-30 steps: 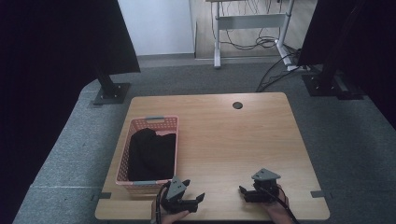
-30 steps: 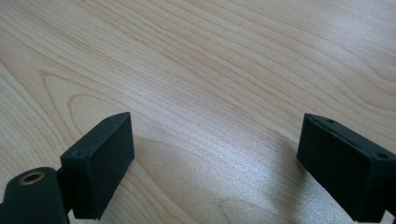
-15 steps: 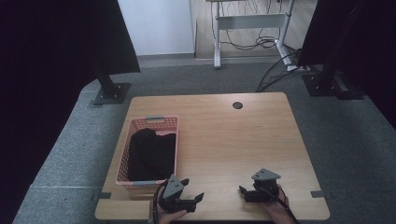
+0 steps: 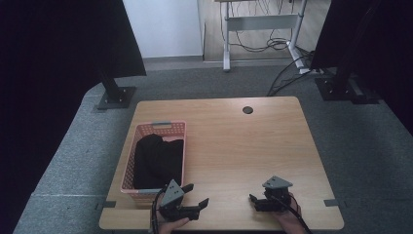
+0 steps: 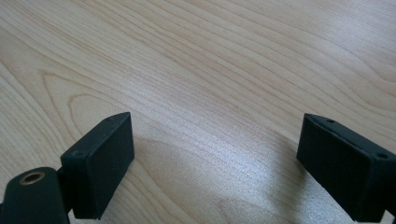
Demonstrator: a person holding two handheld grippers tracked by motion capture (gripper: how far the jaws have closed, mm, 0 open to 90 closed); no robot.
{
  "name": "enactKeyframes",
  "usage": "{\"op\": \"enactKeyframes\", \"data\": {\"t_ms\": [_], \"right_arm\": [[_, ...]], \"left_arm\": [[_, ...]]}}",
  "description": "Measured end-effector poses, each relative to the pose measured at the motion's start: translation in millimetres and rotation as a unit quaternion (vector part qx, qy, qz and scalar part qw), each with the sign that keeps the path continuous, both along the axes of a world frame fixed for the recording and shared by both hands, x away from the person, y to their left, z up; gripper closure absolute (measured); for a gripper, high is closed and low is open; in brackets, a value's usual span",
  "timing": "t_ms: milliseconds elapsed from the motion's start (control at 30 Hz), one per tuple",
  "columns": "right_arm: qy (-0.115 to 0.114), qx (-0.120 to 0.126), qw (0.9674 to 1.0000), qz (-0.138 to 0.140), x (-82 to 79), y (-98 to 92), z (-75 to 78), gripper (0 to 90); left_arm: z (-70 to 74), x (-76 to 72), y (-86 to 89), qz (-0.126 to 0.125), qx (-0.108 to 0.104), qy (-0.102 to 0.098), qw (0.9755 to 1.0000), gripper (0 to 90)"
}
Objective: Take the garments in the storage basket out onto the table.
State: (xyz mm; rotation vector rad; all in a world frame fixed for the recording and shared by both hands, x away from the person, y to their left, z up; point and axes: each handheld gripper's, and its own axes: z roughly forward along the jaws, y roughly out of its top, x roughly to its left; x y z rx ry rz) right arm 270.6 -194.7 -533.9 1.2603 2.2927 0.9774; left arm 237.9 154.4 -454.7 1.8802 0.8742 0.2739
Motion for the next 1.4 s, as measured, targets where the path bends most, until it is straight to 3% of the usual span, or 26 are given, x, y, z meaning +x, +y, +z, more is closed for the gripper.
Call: {"op": "enactKeyframes", "data": {"t_ms": [133, 500, 1133, 1400], "right_arm": [[0.0, 0.0, 1.0, 0.0, 0.0, 0.0, 0.0, 10.6], [0.0, 0.0, 1.0, 0.0, 0.1, 0.0, 0.0, 10.6], [0.001, 0.001, 1.0, 0.0, 0.1, -0.1, 0.0, 10.6], [0.001, 0.001, 1.0, 0.0, 0.2, -0.2, 0.0, 10.7]], "left_arm": [[11.3, 0.4, 13.2, 0.021, -0.004, -0.019, 0.9996, 22.6], [19.1, 6.1, 37.3, 0.061, -0.013, -0.029, 0.9977, 22.6], [21.5, 8.7, 48.3, 0.077, -0.014, -0.03, 0.9965, 22.4], [20.0, 11.5, 53.8, 0.09, -0.004, -0.031, 0.9955, 22.3]]}}
